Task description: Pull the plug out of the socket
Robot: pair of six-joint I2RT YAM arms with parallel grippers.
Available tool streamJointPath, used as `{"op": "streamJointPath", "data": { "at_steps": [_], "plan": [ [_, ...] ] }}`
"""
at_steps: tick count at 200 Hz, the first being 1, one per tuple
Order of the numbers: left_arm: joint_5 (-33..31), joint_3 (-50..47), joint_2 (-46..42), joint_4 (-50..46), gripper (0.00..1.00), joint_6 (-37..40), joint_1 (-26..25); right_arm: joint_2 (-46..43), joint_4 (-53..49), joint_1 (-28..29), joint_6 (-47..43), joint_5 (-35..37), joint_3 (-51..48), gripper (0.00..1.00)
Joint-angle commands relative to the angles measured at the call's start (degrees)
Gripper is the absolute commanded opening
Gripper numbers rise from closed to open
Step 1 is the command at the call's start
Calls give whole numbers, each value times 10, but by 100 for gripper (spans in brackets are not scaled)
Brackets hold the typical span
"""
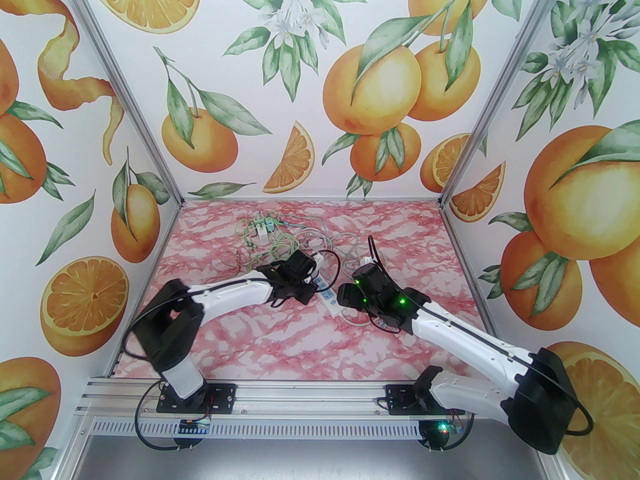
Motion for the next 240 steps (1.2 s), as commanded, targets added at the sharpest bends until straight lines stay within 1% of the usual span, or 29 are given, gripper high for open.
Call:
{"op": "streamJointPath", "data": {
  "at_steps": [1, 17, 36, 50, 90, 108, 141, 153, 167, 197, 205, 216, 224, 231, 240],
  "plan": [
    [-2, 7, -58, -26, 0, 4, 46, 11, 20, -3, 3, -8, 7, 74],
    [8, 18, -66, -31, 0, 11, 78, 17, 21, -3, 3, -14, 12, 74],
    [35, 41, -48, -29, 0, 21, 112, 19, 20, -3, 2, -15, 14, 74],
    [57, 74, -16, -32, 0, 29, 127, 17, 21, -3, 1, -16, 14, 74],
    [82, 181, 112, -44, 0, 38, 150, 6, 12, -2, 2, -13, 14, 74],
    [102, 236, 159, -57, 0, 45, 150, -2, 13, -3, 4, -11, 9, 74],
    [121, 327, 200, -75, 0, 52, 143, -10, 13, -2, 11, -10, -3, 74],
    [134, 352, 212, -82, 0, 62, 137, -11, 14, -2, 12, -10, -6, 74],
    [132, 377, 226, -91, 0, 74, 126, -12, 17, -2, 15, -9, -9, 74],
    [158, 444, 289, -133, 1, 100, 117, -9, 26, -2, 16, -14, -12, 74],
    [165, 457, 306, -140, 5, 105, 114, -7, 26, -2, 17, -16, -12, 74],
    [162, 476, 328, -157, 14, 112, 108, -4, 25, -2, 17, -17, -10, 74],
    [155, 484, 337, -165, 19, 112, 105, -3, 25, -2, 16, -18, -9, 74],
    [150, 486, 338, -167, 29, 112, 102, -3, 26, -2, 17, -18, -8, 74],
    [138, 485, 334, -169, 47, 112, 99, -4, 26, -2, 17, -17, -10, 74]
  ]
}}
